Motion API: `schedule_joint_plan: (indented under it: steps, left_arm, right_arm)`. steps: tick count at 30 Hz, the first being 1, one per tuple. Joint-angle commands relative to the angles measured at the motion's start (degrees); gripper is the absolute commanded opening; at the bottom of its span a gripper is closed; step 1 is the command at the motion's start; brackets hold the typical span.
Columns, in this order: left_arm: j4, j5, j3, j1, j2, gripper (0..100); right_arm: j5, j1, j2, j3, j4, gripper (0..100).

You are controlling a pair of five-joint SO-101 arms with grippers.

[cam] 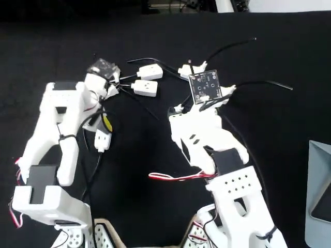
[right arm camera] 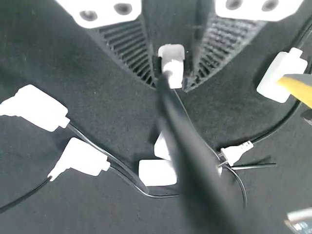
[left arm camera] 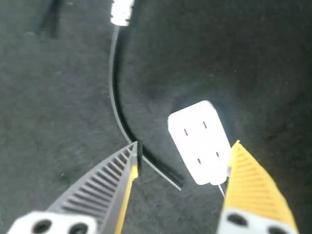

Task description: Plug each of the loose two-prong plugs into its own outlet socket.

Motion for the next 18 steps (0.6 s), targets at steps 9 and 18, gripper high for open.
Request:
schedule_joint_plan:
  steps: [9,18]
  left_arm:
    - [-0.5,4.6,1.1,2.6,-0.3,29]
    - [-13.1,6.5,11.5,4.0,-0.3,22]
  right_arm:
    - [0.0,0.8,-1.3,-0.3,-0.8,1.3]
    - [0.0,0.8,-1.3,-0.3,-0.8,1.3]
